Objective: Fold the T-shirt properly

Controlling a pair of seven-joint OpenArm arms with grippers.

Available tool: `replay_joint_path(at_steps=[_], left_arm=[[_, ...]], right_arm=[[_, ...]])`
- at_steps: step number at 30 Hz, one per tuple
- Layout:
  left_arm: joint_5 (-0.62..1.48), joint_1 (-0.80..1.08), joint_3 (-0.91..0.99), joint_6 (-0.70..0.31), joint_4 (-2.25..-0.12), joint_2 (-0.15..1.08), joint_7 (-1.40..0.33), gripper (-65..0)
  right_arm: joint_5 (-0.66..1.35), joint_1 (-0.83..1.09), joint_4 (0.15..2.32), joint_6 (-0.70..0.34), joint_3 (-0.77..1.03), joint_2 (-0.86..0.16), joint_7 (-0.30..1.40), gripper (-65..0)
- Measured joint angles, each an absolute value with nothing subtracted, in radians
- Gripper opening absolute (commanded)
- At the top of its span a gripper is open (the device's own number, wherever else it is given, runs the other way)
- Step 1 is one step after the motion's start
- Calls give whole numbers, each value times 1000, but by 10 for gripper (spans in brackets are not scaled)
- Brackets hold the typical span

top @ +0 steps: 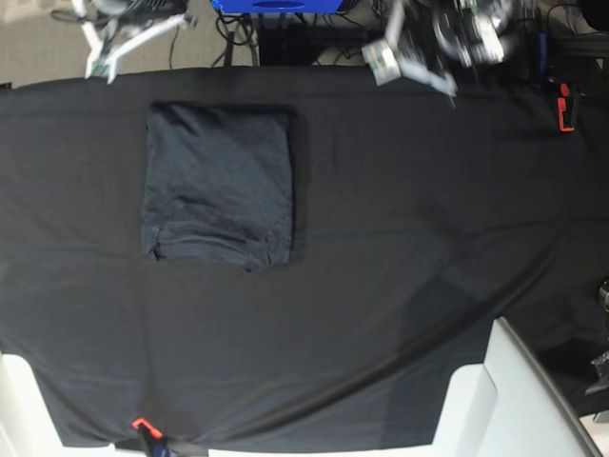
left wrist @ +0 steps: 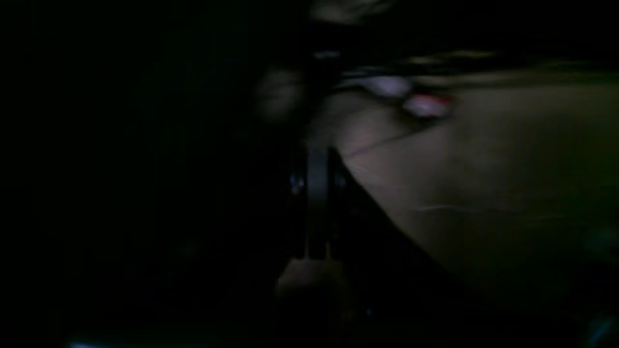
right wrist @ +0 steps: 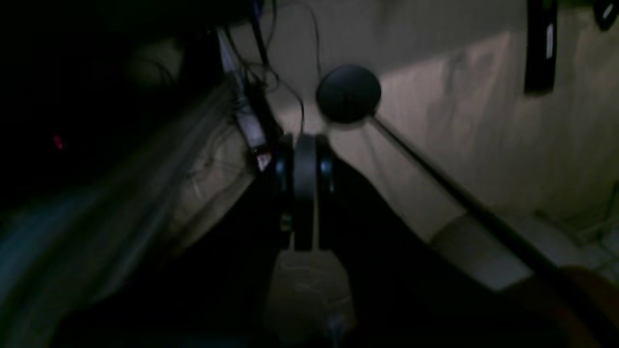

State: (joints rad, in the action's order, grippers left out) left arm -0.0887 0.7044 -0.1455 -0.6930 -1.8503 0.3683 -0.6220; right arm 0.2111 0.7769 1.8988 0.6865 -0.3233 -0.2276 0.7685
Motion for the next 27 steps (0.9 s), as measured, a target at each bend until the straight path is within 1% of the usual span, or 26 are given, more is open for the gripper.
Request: replay_joint_path(at_steps=[1, 3, 4, 5, 6, 8, 9, 10, 11, 12, 14, 15, 16, 17, 18, 19, 20, 22, 23, 25, 27], left_arm=[[-82, 728, -147, -695, -1814, 366, -601, -650], [-89, 751, -153, -704, -1734, 366, -559, -650], [-94, 754, -153, -692, -1691, 360, -543, -650], [-102, 757, -152, -657, -1648, 348, -522, -650], [-99, 756, -144, -624, -1600, 328, -477, -650], [-90, 745, -143, -576, -1502, 303, -412, -650], [-79, 736, -145, -570, -1447, 292, -389, -650], [-83, 719, -145, -538, -1378, 278, -368, -650], [-94, 704, -150, -506, -1301, 267, -341, -650], [-86, 672, -153, -484, -1205, 253, -272, -650], [-102, 592, -154, -427, -980, 226, -197, -650], [-95, 534, -152, -418, -843, 209, -126, -650], [-101, 463, -151, -395, -685, 189, -109, -650], [-103, 393, -152, -397, -522, 175, -47, -650], [-97, 322, -152, -395, -345, 163, 52, -650], [-101, 256, -153, -392, -194, 152, 143, -650], [-97, 197, -153, -379, -32, 144, 243, -650], [-148, 189, -153, -375, -2, 151, 385, -650], [-160, 192, -153, -353, -2, 152, 443, -650], [-240, 192, -152, -311, -15, 150, 391, -650], [-265, 200, -145, -275, -59, 141, 352, -650]], right_arm=[[210, 773, 1853, 688, -331, -229, 760, -644], [191, 759, 1751, 700, -386, -244, 690, -644], [196, 752, 1701, 692, -418, -250, 667, -644], [202, 748, 1645, 679, -446, -249, 641, -644], [195, 738, 1576, 624, -478, -249, 591, -644], [201, 713, 1459, 551, -541, -252, 566, -644], [202, 693, 1388, 507, -568, -250, 545, -644], [214, 663, 1305, 455, -588, -248, 530, -644], [212, 640, 1227, 437, -605, -246, 514, -644], [199, 602, 1121, 400, -619, -239, 451, -644], [193, 528, 890, 372, -616, -202, 391, -644], [191, 484, 756, 327, -612, -175, 319, -644], [199, 437, 619, 299, -596, -144, 265, -639], [201, 399, 475, 294, -574, -109, 173, -636], [198, 364, 330, 274, -561, -78, 51, -635], [204, 341, 216, 229, -560, -61, -58, -635], [199, 326, 123, 172, -555, -52, -202, -635], [199, 327, 36, 159, -539, -56, -431, -635], [199, 330, 25, 161, -515, -67, -515, -635], [203, 330, 19, 167, -439, -86, -550, -635], [201, 327, 38, 167, -339, -97, -548, -638]])
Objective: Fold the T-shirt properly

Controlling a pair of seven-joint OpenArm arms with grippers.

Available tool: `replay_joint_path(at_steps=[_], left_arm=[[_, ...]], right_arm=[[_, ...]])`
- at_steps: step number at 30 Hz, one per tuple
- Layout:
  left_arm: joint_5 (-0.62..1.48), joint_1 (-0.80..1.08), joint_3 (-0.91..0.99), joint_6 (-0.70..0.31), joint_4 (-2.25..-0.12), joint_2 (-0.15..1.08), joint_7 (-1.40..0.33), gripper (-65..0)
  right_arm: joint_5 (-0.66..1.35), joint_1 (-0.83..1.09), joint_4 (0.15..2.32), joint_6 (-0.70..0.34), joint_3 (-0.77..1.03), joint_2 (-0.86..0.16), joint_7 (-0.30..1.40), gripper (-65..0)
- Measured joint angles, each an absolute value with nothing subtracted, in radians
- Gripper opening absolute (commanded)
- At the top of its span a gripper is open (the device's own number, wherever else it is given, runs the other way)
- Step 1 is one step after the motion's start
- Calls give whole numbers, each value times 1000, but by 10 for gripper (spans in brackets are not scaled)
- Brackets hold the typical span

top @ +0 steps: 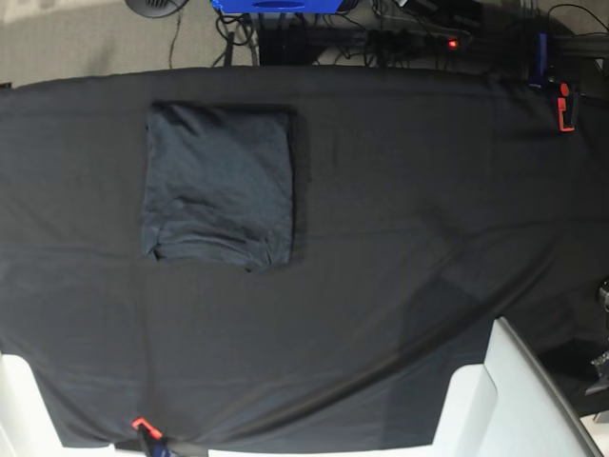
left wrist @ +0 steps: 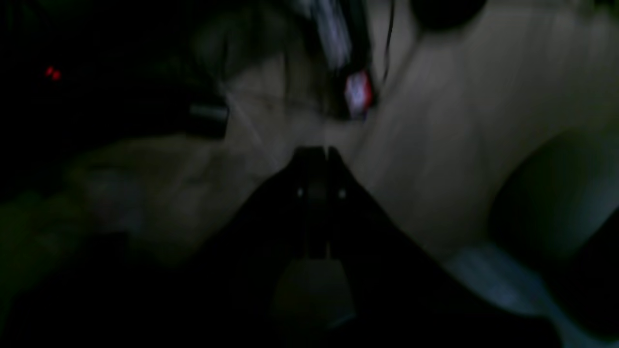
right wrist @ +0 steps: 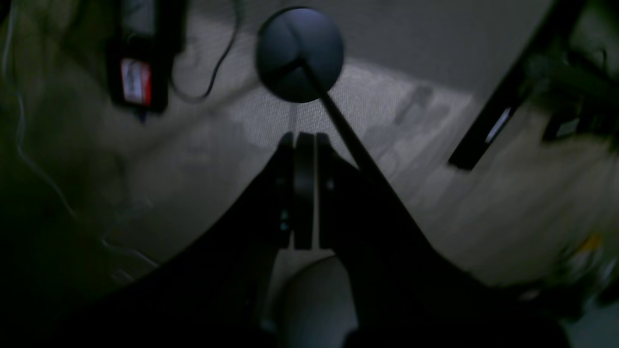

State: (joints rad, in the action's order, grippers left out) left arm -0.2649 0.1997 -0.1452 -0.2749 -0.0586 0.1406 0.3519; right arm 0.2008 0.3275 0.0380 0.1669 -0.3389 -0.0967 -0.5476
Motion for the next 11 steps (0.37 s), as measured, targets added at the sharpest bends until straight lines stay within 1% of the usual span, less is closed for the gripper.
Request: replay_joint_path(at_steps=[6, 8, 11], left_arm=[[-255, 180, -146, -276, -96, 121, 359, -650], [-259, 181, -149, -276, -96, 125, 353, -650], [-262, 185, -149, -274, -93, 128, 350, -650]], right_arm=[[196, 327, 92, 163, -68, -82, -561, -641], [196, 328, 92, 164, -20, -85, -554, -638], [202, 330, 91, 164, -15, -87, -553, -638]])
